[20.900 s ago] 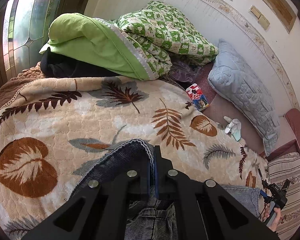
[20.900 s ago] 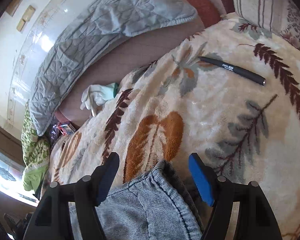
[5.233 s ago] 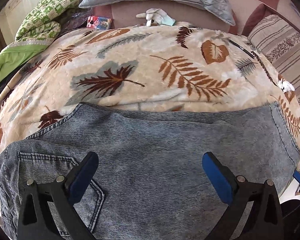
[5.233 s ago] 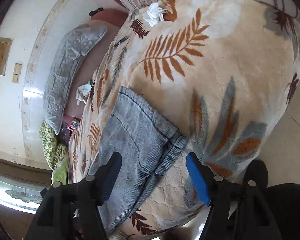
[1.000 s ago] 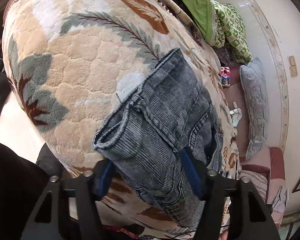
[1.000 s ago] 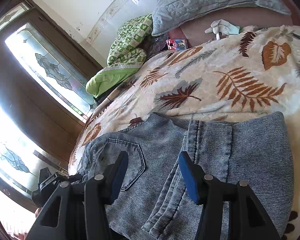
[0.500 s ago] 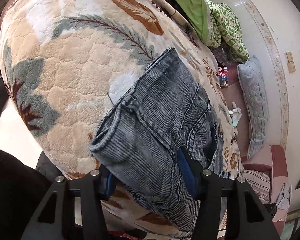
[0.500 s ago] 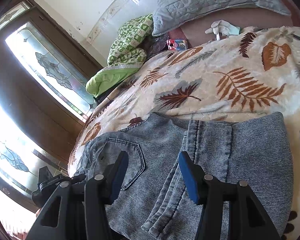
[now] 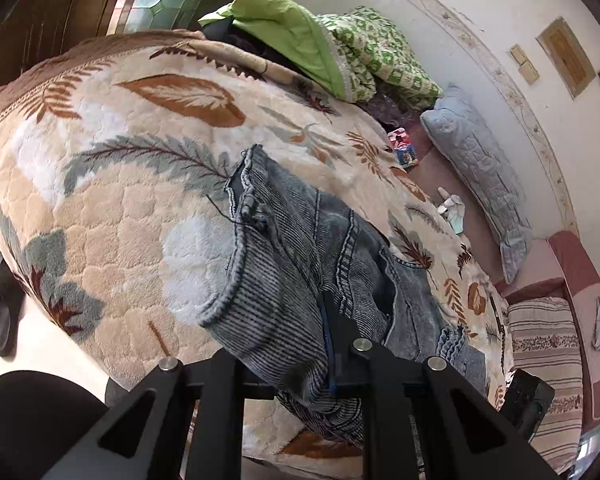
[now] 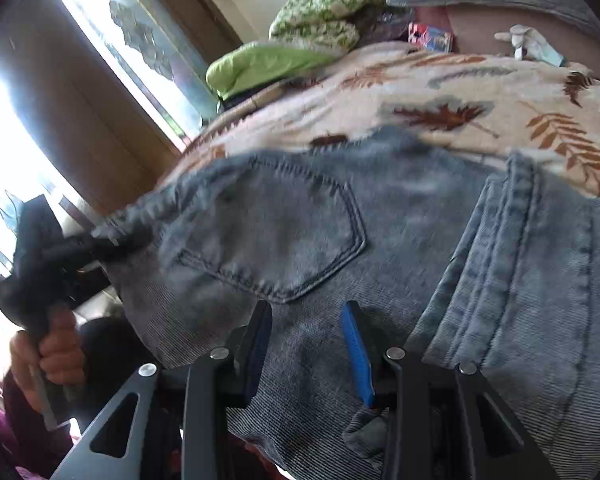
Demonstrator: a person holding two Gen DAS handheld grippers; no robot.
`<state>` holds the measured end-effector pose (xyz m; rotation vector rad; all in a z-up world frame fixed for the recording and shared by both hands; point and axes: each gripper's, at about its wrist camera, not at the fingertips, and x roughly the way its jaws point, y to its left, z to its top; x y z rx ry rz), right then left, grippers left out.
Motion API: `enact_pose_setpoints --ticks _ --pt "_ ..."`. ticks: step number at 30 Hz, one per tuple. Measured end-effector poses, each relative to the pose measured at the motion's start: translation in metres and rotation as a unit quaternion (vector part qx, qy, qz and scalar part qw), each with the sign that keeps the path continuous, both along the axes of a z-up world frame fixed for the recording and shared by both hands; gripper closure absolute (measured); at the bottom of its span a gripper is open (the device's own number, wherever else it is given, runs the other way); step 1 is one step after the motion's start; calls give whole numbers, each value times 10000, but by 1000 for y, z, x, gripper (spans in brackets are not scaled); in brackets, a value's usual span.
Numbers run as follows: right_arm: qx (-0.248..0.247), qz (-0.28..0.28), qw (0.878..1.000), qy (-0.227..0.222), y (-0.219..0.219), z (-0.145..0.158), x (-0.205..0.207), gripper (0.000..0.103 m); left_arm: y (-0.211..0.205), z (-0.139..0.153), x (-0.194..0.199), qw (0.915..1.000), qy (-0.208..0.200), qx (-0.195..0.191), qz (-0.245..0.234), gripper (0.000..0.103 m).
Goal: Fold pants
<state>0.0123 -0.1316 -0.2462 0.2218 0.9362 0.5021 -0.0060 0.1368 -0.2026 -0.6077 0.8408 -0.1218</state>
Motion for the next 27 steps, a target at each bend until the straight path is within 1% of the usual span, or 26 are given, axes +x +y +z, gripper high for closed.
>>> enact_pose_setpoints --ticks 2,3,6,8,10,12,15,18,21,23,24,27 --pt "-326 52 9991 -254 9 0 -5 64 -9 13 -3 9995 -202 186 -130 87" --pt "-291 76 9993 -223 8 1 -6 64 -15 20 -5 9989 -306 301 -208 87" --pt "168 -96 9998 -33 -12 6 -3 65 -37 42 -9 9943 -619 723 -488 87" --pt "448 -441 9979 -175 -38 19 -3 64 -56 57 -13 9895 -855 919 -717 87" --pt "788 -910 9919 -391 -73 35 -5 64 -78 72 -16 9828 -1097 1109 -986 87" --pt "1129 -1467 9809 -600 -114 49 -12 64 -104 86 -19 9741 -1330 1275 -1310 87" --pt "1525 -2258 9583 -865 -172 62 -31 64 -150 102 -25 9579 -1581 1474 -1891 87" --pt "1819 -2886 9335 -1102 -220 73 -54 64 -204 109 -32 9381 -1706 1626 -2536 87" --pt "2031 -3374 9098 -1308 -262 80 -77 64 -262 101 -39 9163 -1722 1666 -3208 88" --pt "2158 -3650 8945 -1417 -286 83 -94 64 -302 84 -44 8989 -1720 1747 -3631 88" --pt "2212 -3765 8878 -1452 -297 83 -101 64 -321 71 -45 8920 -1615 1807 -3817 88" --pt "2246 -4101 8710 -1506 -322 84 -119 64 -363 25 -46 8696 -848 1862 -4494 87"
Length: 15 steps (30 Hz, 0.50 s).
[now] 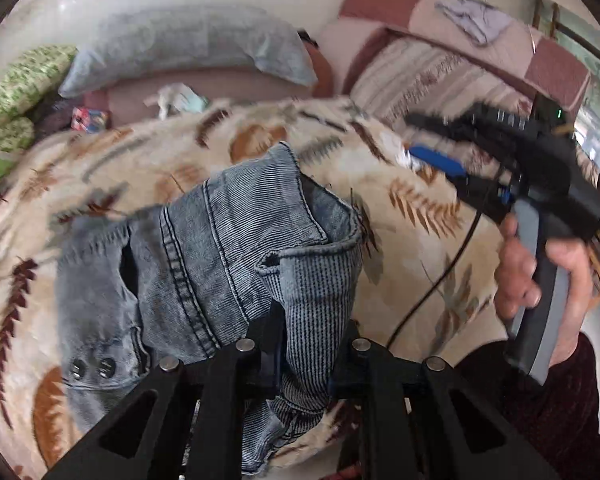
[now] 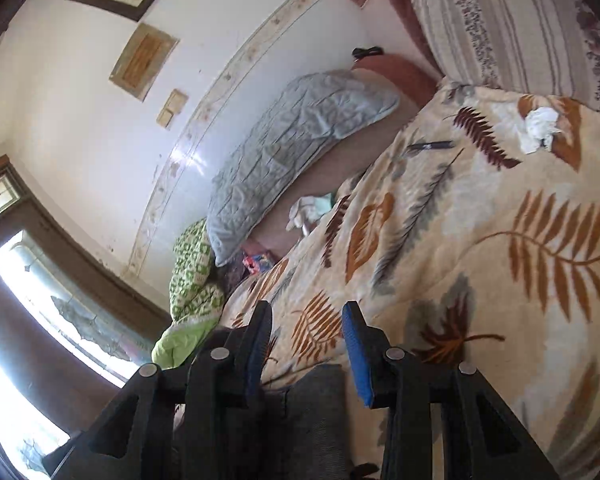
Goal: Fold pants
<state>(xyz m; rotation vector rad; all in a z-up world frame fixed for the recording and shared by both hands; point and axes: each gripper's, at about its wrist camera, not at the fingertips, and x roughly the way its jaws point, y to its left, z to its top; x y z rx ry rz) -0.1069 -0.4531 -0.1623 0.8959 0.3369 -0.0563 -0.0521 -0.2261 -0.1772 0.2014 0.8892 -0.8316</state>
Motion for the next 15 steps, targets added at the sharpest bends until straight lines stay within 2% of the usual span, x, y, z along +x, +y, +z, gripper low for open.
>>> enact_pose_setpoints --ticks 2,3,5,7,8,9,10,13,15 --pt "119 -99 9999 67 -11 -2 -5 62 -5 -12 -6 9996 10 202 -181 87" --pt "193 -124 9997 87 -14 -4 -5 62 -1 -8 -8 9995 -58 151 -265 87" --pt "263 -18 9995 158 -14 -6 -4 60 11 10 -9 9992 -79 -96 -390 79" --pt "222 116 9994 226 -6 -6 5 53 27 34 -6 9977 -53 -503 -449 54" --pt "146 174 9994 258 -1 -5 9 53 37 48 -5 9963 -163 -733 -427 47" --pt "35 232 9993 277 6 -3 13 53 46 59 -5 9949 -341 -887 -345 36" --pt "-72 301 9991 272 13 -1 16 53 56 69 -2 9934 -540 -991 -213 30" --pt "-307 645 9973 190 35 3 27 53 77 79 23 9911 -894 -934 324 29" --pt "-392 980 9943 173 52 2 36 53 86 68 51 9919 -802 -687 709 29"
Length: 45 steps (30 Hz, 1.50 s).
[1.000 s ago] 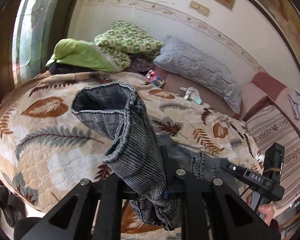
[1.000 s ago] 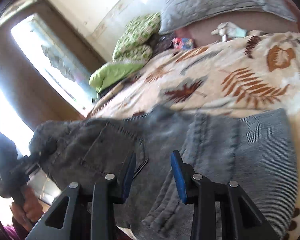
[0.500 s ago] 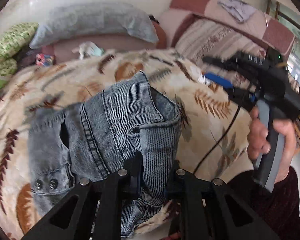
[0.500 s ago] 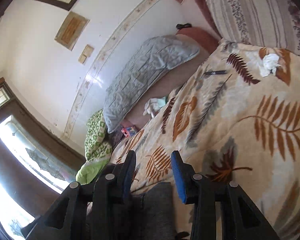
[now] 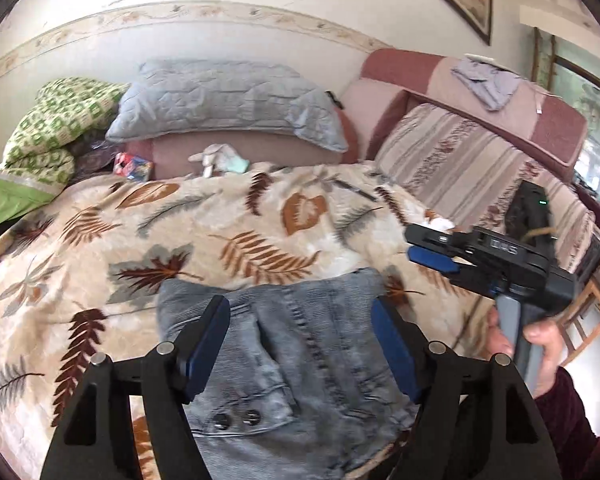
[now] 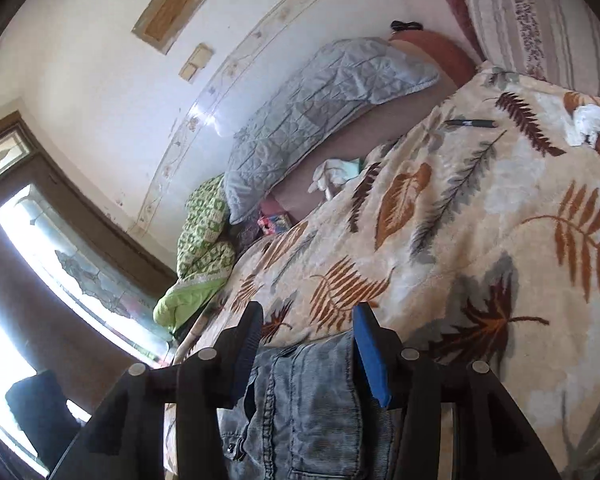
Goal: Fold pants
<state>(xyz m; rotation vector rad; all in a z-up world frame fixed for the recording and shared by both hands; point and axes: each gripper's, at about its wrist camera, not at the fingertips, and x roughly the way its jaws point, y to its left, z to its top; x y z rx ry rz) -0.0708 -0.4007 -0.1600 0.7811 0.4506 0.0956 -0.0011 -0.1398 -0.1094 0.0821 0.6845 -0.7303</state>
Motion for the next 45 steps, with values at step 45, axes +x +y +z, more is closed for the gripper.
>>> enact_pose_setpoints --ticks 45 --pt "-578 627 9852 1487 84 -74 6 52 49 -127 32 9795 1704 944 521 7"
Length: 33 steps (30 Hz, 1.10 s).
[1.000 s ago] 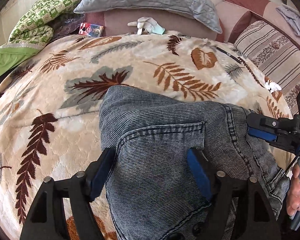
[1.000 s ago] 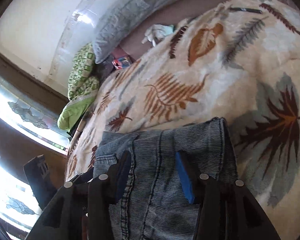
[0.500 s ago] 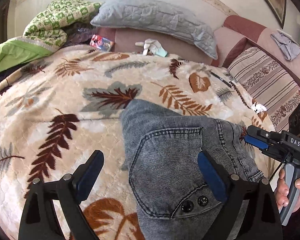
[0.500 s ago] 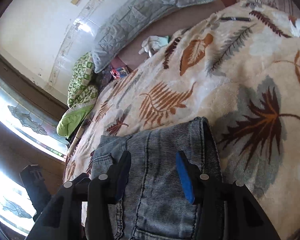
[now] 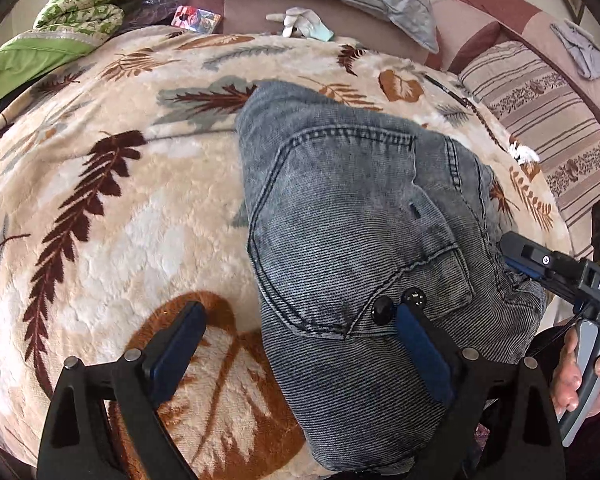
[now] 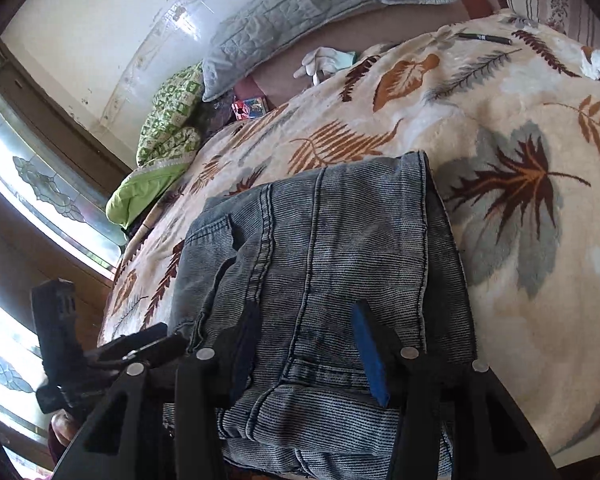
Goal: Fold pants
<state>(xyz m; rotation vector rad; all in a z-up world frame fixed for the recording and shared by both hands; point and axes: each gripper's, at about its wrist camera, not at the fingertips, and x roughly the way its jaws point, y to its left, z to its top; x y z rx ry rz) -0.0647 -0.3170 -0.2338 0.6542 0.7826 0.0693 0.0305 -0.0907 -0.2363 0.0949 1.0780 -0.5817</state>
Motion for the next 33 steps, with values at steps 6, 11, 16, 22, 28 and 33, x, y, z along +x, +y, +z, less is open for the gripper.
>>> enact_pose_setpoints --ticks 6,11,16,22,28,33 --pt "611 -14 9981 -115 -15 -13 -3 52 -2 -6 1 9999 -82 59 -14 1" --pt "169 64 9996 -231 -3 -9 -6 52 -3 -5 3 9999 -100 60 -42 0" --pt "-237 112 9996 -117 4 5 -6 52 9 14 5 9992 -366 -149 103 0" --pt "-414 -331 9968 -606 -24 43 -23 40 33 50 14 9918 -1105 -458 458 0" --pt "-408 -824 9935 -663 -67 57 -30 38 43 50 31 9906 -921 -662 760 0" --pt "78 -959 9944 -440 -79 36 -26 38 37 51 28 9893 -1005 -665 822 0"
